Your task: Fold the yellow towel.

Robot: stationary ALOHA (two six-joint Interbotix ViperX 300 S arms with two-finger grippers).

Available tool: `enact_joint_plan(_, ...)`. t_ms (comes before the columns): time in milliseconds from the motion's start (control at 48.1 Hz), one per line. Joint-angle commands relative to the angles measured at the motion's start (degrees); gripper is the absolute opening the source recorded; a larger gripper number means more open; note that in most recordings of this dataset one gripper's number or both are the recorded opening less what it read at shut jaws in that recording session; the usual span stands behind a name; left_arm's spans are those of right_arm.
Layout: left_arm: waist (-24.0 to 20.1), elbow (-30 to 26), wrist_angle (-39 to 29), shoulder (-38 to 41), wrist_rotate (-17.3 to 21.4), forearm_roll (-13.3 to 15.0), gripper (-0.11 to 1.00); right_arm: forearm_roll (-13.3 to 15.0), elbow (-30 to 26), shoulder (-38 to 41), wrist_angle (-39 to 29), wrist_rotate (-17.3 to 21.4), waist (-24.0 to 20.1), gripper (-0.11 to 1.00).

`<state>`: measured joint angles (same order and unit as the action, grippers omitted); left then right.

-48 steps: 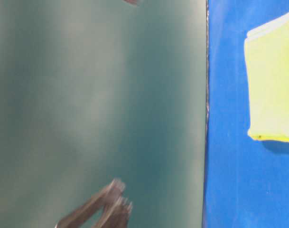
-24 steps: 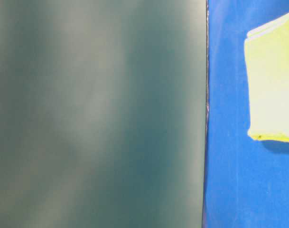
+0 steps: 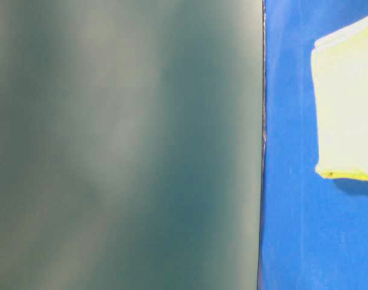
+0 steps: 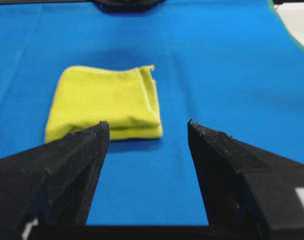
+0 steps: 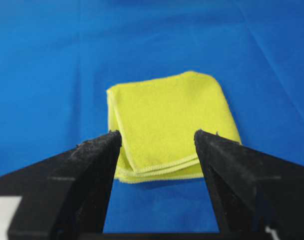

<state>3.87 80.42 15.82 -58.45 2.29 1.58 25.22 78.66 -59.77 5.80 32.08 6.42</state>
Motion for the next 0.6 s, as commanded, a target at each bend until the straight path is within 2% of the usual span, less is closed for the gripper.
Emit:
enact_joint_plan(0, -0.2, -0.7, 0.5, 0.3, -0.1, 0.1, 0.62, -0.2, -0.8, 0.4, 0.5, 0.1, 0.2, 0.63)
enact_joint_plan(583, -0.2, -0.7, 0.3, -0.1, -0.1, 0.0, 0.62, -0.2, -0.9, 0.4, 0.4, 0.1, 0.2, 0.63)
